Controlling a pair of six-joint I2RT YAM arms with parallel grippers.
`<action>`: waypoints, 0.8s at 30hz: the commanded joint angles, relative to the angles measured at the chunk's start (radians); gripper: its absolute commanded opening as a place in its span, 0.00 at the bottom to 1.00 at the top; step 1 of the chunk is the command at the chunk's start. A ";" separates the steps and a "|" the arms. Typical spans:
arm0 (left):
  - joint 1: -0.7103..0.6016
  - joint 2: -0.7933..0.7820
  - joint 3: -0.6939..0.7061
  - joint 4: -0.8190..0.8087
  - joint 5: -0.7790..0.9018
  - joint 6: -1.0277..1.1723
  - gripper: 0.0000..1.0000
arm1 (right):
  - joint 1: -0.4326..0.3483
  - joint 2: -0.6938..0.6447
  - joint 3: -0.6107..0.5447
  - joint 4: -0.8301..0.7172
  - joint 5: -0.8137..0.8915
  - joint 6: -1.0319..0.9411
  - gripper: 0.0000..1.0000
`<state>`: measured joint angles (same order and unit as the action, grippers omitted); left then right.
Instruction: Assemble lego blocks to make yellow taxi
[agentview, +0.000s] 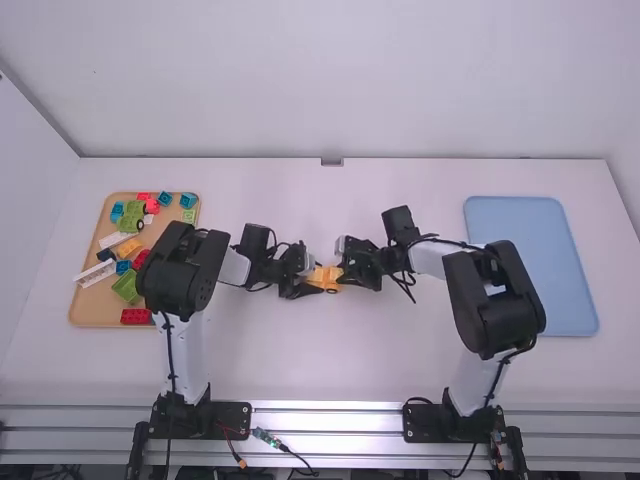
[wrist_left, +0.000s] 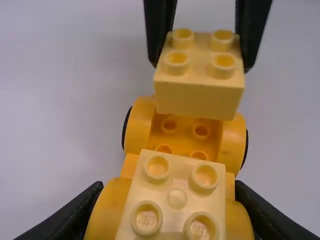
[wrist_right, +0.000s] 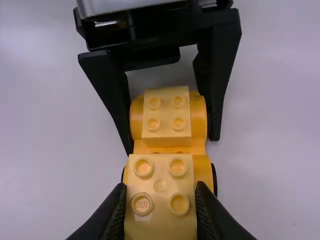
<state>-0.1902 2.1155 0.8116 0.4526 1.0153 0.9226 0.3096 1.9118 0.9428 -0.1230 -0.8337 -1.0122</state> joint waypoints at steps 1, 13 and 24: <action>-0.007 -0.040 -0.045 0.021 -0.021 -0.026 0.54 | 0.000 -0.018 -0.007 0.004 -0.018 0.008 0.01; -0.007 -0.051 -0.035 0.017 -0.061 -0.113 0.50 | 0.037 -0.010 -0.008 0.016 -0.020 -0.008 0.00; -0.034 -0.051 -0.020 -0.026 -0.088 -0.077 0.47 | 0.037 0.018 -0.008 0.056 -0.028 -0.001 0.00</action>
<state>-0.2153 2.0808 0.7940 0.4412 0.9562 0.8375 0.3492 1.9129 0.9428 -0.0639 -0.8459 -1.0161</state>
